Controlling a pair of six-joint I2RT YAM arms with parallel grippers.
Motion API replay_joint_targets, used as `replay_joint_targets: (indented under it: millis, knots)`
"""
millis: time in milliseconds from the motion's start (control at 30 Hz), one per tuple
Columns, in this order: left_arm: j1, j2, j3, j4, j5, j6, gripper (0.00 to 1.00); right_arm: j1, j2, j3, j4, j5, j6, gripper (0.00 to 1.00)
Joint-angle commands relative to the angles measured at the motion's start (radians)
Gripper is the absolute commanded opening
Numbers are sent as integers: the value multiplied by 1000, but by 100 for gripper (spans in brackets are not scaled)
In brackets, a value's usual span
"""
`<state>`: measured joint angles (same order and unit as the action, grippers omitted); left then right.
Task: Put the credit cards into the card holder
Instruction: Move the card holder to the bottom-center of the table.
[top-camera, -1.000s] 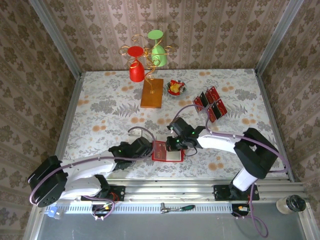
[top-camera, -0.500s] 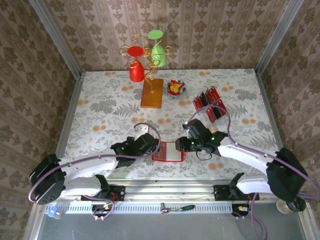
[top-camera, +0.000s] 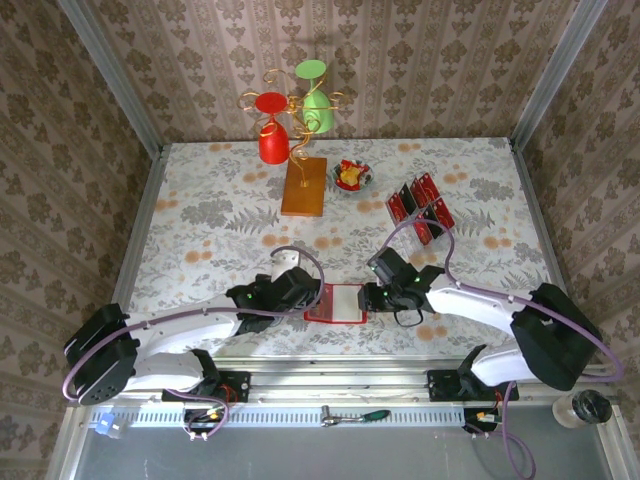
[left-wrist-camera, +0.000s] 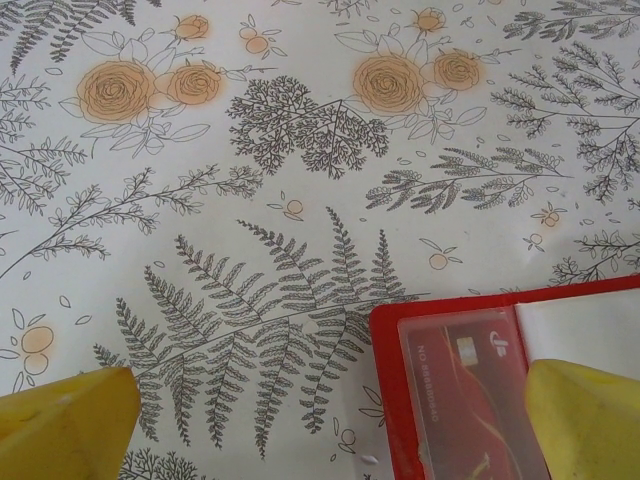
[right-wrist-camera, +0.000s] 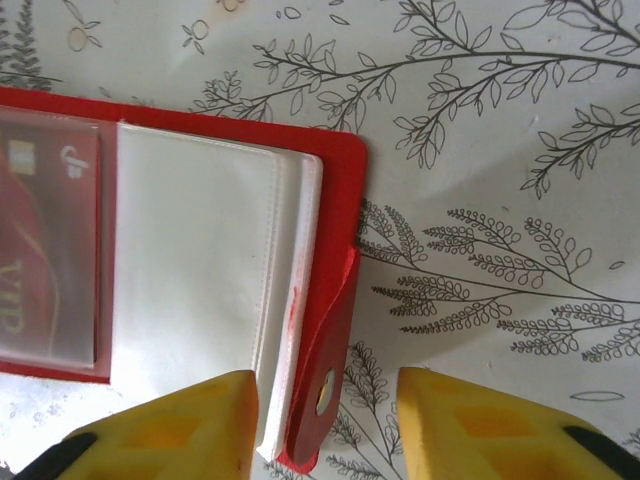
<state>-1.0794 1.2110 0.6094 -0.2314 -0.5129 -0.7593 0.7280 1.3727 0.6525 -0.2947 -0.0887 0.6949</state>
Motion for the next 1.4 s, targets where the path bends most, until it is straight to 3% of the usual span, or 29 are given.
replay_joint_targets:
  millis: [0,200,267,733,1000,1133,1367]
  knots:
    - [-7,-2,-5,14,-4,6,100,1,26,13,40,15,23,33]
    - [-7,-1,-8,19,-4,6,100,0,69,14,87,34,64,4]
    - [-7,-1,-10,20,-4,5,100,1,73,6,105,50,91,0]
    - [-7,0,-16,23,-4,2,100,-1,49,-68,183,177,290,0]
    - [-7,-2,-16,23,-3,3,100,-8,72,-36,178,160,243,1]
    - [-7,-2,-13,24,-3,3,100,-35,76,-8,156,107,190,31]
    - [-7,11,5,48,18,22,100,-49,-68,14,41,109,137,31]
